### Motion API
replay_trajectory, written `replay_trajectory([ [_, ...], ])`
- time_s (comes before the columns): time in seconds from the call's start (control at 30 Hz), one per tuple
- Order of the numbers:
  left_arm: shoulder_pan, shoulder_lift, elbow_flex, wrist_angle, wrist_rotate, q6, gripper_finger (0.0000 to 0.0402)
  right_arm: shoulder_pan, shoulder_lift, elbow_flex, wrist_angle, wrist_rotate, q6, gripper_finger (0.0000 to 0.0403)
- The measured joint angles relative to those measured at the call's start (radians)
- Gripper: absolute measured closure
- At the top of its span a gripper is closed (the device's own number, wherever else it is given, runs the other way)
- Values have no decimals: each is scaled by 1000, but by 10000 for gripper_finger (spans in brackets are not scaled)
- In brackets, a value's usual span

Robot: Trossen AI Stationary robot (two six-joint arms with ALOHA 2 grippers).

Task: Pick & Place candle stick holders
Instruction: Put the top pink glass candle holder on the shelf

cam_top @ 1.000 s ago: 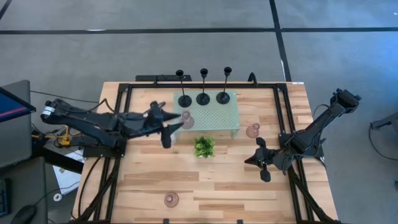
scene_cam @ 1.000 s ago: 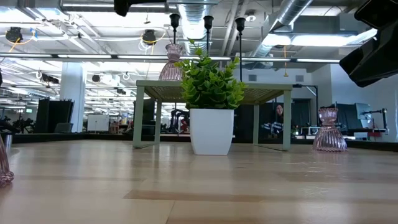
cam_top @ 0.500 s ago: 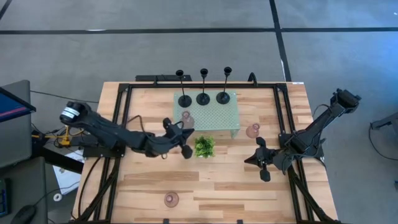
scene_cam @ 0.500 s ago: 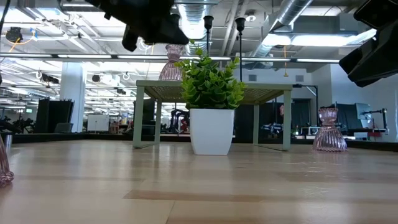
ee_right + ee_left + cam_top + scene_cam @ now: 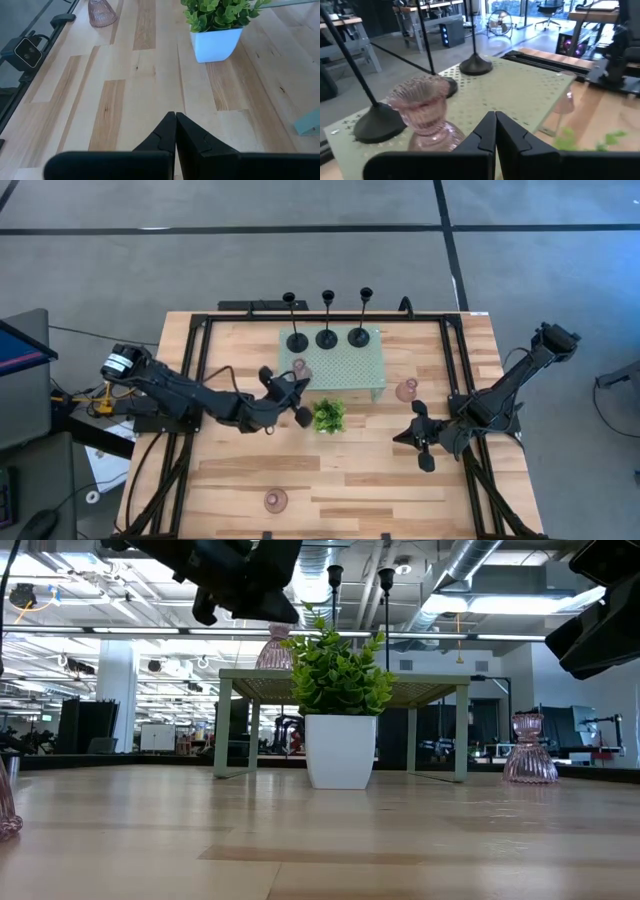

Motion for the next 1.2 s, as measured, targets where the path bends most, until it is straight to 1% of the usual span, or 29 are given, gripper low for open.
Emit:
replay_trajectory([
  [0.07, 12, 0, 0, 2, 5, 2, 397, 0, 0, 0, 0, 0, 0, 403],
  [0.17, 17, 0, 0, 3, 71, -19, 397, 0, 0, 0, 0, 0, 0, 403],
  [0.23, 0, 0, 0, 4, 117, -24, 398, 0, 0, 0, 0, 0, 0, 403],
  [0.3, -38, 0, 0, -1, 106, -24, 398, 0, 0, 0, 0, 0, 0, 403],
  [0.37, -87, 0, 0, -14, 37, -24, 399, 2, 0, 0, 0, -1, 0, 403],
  [0.47, -160, 0, 0, -16, -134, -19, 399, 2, 0, 0, -1, 0, 0, 403],
  [0.53, -190, 0, 0, -19, -226, -17, 399, 2, 0, 0, -2, 0, 0, 403],
  [0.6, -202, 0, 0, -20, -278, -17, 399, 2, 0, 0, -6, 0, 0, 403],
  [0.67, -196, 0, 0, -23, -298, -16, 399, 2, 0, 0, -13, -1, 0, 403],
  [0.93, -77, 0, 0, -31, -301, -20, 400, 2, 0, 0, -13, -2, 0, 403],
  [1.0, -51, 0, 0, -31, -261, -28, 400, 2, 0, 0, -14, -2, 0, 403],
  [1.13, 12, 0, 0, -32, -142, -58, 400, 2, 0, 0, -14, -3, 0, 403],
  [1.2, 45, 10, 0, -30, -105, -72, 400, 2, 0, 0, -15, -3, 0, 403],
])
